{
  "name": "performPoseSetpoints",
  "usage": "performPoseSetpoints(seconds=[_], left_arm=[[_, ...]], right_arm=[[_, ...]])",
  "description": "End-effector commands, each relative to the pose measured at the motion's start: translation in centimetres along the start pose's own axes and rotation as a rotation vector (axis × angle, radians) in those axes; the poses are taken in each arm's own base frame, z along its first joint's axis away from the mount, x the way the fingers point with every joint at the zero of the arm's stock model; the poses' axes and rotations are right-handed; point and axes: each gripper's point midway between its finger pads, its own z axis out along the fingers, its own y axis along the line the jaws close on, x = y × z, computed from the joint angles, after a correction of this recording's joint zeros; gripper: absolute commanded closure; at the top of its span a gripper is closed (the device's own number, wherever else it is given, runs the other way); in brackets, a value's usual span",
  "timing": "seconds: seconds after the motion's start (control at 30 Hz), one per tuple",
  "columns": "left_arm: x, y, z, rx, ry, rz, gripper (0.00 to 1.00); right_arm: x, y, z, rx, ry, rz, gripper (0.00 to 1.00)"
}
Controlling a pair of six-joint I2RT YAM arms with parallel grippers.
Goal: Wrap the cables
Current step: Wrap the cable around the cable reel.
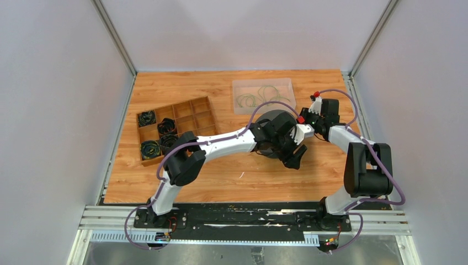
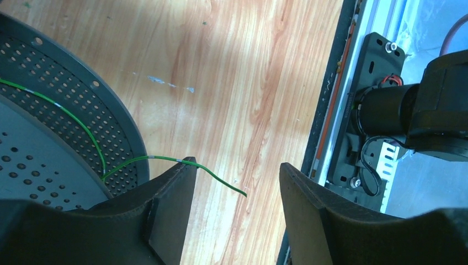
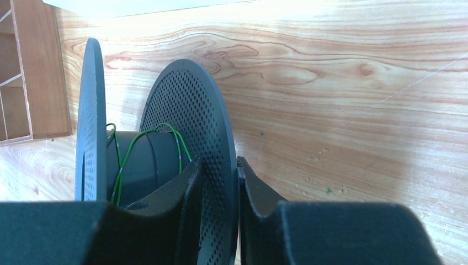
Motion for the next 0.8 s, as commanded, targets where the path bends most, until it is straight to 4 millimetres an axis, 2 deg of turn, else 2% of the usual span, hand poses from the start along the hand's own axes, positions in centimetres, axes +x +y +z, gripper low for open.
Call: performPoseSetpoints(seconds=[0.0, 0.23, 0.57, 0.67, 0.77], left_arm=[[-0.8, -0.8, -1.0, 0.011, -0.027, 0.098, 0.37], [-1.6, -2.2, -2.2, 0.071, -0.051, 0.185, 0.34], [-2.5, -4.2, -1.9, 0.191, -0.040, 0.226, 0.30], [-2.9, -4.6, -3.1, 0.194, -0.042, 0.266, 0.29], [-3.6, -3.7, -4.8, 0.148, -0.063, 0.295, 0.29]], right_arm=[[3.4, -1.1, 0.4, 0.037, 0.106, -0.041, 0.99], [3.3, -1.0, 0.5, 0.027, 0.105, -0.053, 0.99], [3.1, -0.7, 0.4, 0.010, 0.098, -0.068, 0.99], [3.0, -0.6, 0.4, 0.001, 0.099, -0.078, 0.99], [3.0, -0.3, 0.5, -0.016, 0.101, -0.089, 0.99]])
